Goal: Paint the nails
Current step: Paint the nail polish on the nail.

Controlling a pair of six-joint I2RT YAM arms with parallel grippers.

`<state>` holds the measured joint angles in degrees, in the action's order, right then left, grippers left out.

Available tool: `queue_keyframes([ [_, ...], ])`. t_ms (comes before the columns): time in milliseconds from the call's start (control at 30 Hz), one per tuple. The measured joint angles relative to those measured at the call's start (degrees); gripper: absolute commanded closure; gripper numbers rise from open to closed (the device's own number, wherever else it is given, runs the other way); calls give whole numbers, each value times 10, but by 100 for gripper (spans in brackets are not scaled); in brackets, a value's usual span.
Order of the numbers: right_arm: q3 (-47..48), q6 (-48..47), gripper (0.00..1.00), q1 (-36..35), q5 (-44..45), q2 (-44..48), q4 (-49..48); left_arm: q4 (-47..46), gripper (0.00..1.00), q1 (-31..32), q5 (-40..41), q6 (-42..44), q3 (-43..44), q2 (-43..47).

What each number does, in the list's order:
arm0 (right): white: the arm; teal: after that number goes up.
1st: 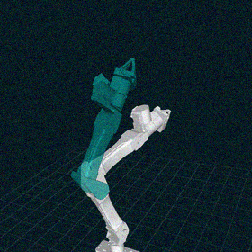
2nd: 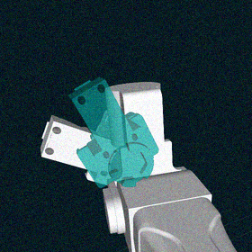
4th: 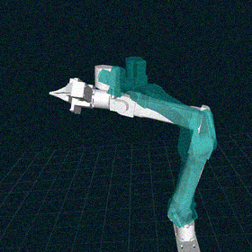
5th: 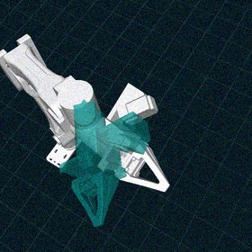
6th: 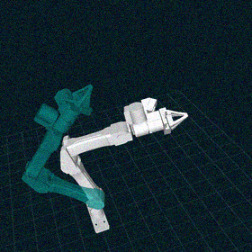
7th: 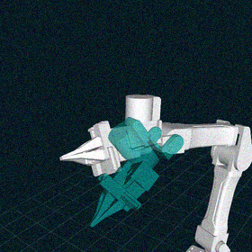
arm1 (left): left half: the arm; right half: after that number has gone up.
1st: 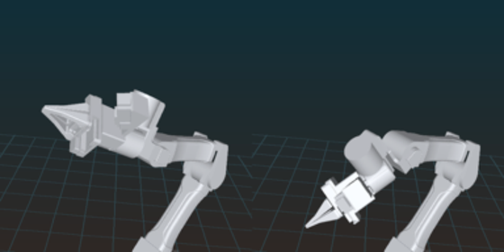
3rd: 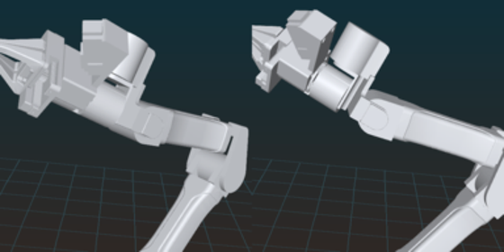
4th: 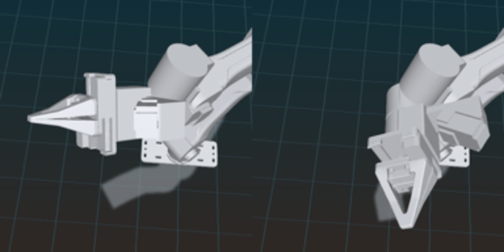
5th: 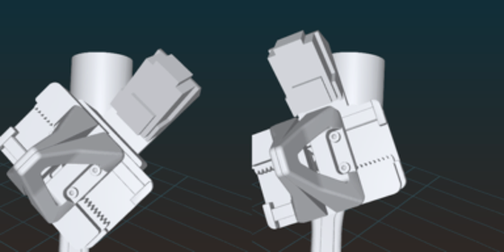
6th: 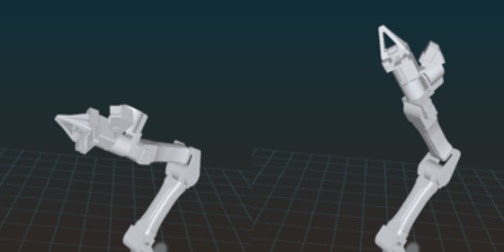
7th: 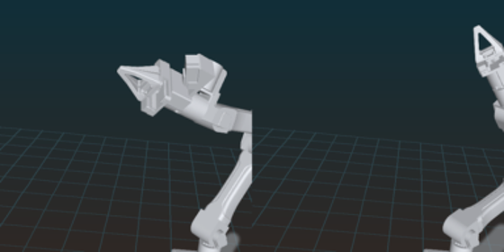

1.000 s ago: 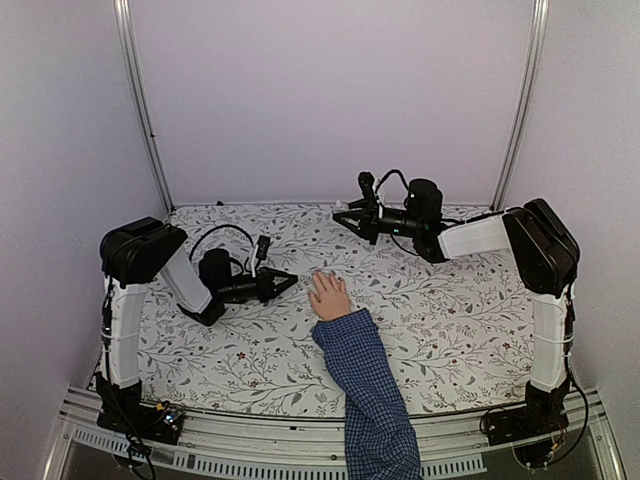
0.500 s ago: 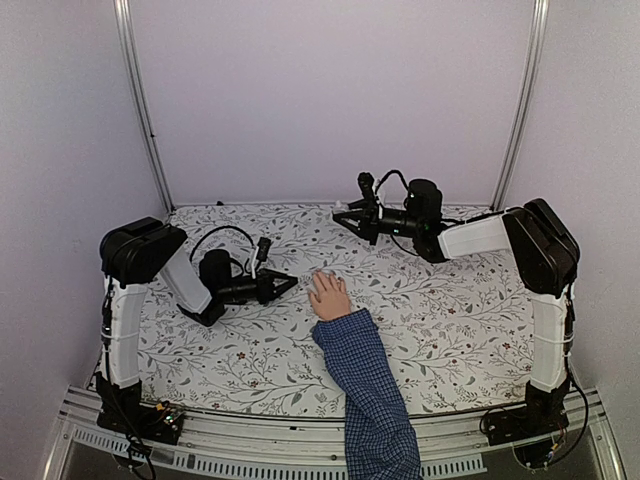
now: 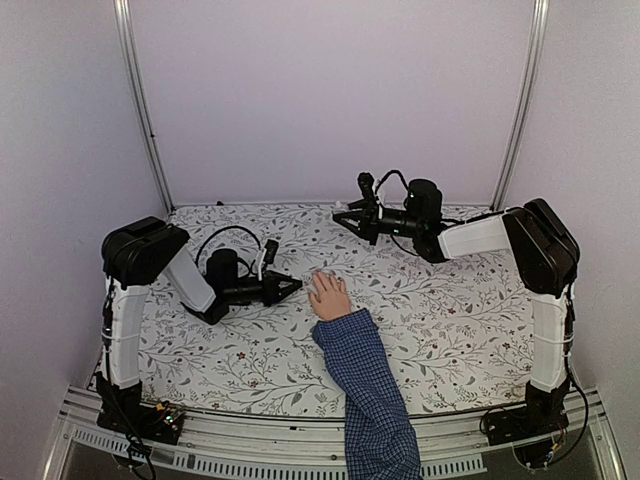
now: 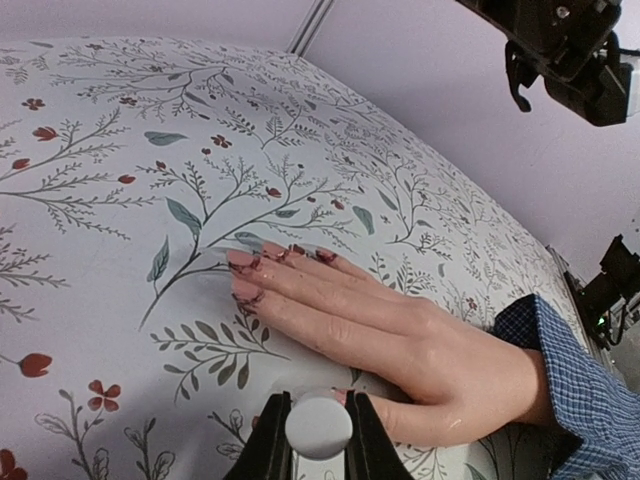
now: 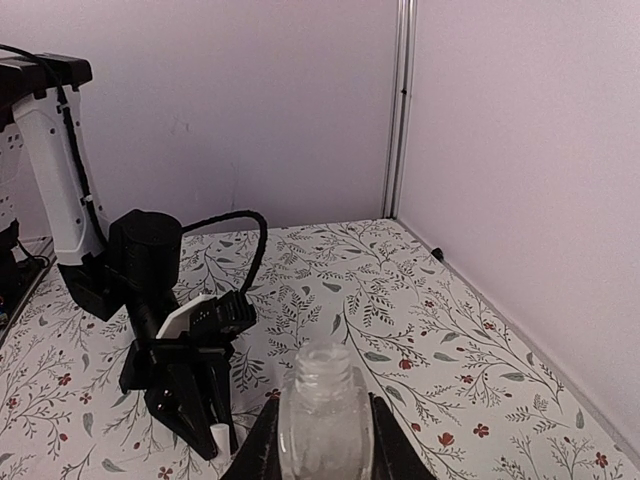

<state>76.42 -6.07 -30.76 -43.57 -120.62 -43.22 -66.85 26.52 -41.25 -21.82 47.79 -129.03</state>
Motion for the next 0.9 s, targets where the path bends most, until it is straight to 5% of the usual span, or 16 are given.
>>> queue_keyframes([
  [900,0,0,100,0,0,0,0,8,100,3,17,-14,13,0],
])
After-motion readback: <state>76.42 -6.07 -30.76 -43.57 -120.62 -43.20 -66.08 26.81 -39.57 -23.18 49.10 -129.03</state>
